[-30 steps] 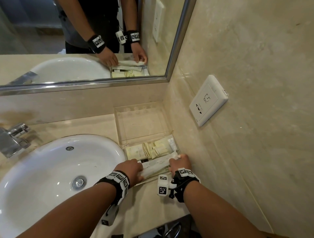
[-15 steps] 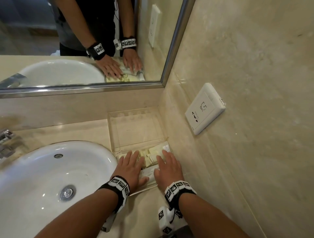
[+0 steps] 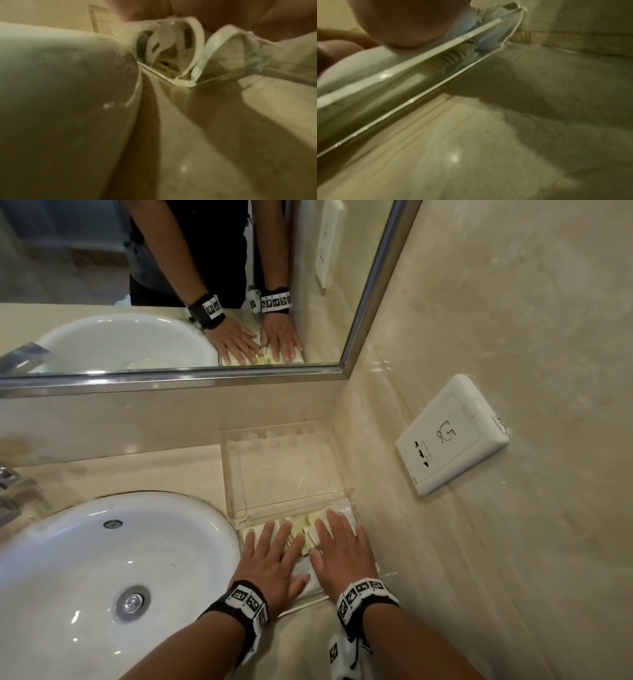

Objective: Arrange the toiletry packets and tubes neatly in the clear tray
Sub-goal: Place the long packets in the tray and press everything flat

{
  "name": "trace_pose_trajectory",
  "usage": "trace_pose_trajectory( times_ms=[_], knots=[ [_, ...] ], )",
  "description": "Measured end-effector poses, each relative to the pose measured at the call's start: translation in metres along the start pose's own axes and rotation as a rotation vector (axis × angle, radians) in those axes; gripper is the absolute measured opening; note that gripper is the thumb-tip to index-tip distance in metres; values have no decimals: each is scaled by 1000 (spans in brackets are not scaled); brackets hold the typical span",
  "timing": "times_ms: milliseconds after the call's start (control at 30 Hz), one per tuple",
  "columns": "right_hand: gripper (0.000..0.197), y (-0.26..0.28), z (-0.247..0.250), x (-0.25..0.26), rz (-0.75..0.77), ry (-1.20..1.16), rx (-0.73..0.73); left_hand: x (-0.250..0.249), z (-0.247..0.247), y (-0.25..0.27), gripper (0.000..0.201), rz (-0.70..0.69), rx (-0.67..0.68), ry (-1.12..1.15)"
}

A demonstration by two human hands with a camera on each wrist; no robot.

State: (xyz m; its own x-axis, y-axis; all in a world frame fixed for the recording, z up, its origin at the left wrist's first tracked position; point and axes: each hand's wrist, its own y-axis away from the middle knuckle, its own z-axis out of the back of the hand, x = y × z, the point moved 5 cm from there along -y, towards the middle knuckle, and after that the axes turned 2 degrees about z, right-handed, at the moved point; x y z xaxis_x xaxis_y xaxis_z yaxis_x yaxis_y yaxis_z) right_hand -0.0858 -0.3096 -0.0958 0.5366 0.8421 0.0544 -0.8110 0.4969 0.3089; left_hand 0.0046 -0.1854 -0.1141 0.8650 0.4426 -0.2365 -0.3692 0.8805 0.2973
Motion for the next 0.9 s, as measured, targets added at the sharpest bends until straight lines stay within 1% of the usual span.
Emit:
trace_pose_trajectory(
  times_ms=[133, 267, 367, 433, 667, 833, 900],
  knots=[
    [66, -4, -7, -1, -5, -75, 33, -3, 1, -3, 67, 49, 5, 7],
    [75, -5, -7, 0, 1, -122, 50, -1, 1, -3, 72, 42, 28, -15],
    [63, -7, -8, 0, 3, -127, 40, -1, -5, -3, 73, 52, 92, -16],
    [58, -8, -9, -1, 10, -143, 33, -1, -7, -3, 73, 53, 78, -16],
    [60, -7, -8, -1, 25, -167, 23, -3, 1, -2, 84, 36, 25, -28],
    [60, -9, -7, 0, 25, -186, 27, -2, 1, -1, 78, 42, 29, -41],
    [60, -9, -7, -1, 21, -192, 24, -2, -2, 0, 76, 46, 60, -42]
  ],
)
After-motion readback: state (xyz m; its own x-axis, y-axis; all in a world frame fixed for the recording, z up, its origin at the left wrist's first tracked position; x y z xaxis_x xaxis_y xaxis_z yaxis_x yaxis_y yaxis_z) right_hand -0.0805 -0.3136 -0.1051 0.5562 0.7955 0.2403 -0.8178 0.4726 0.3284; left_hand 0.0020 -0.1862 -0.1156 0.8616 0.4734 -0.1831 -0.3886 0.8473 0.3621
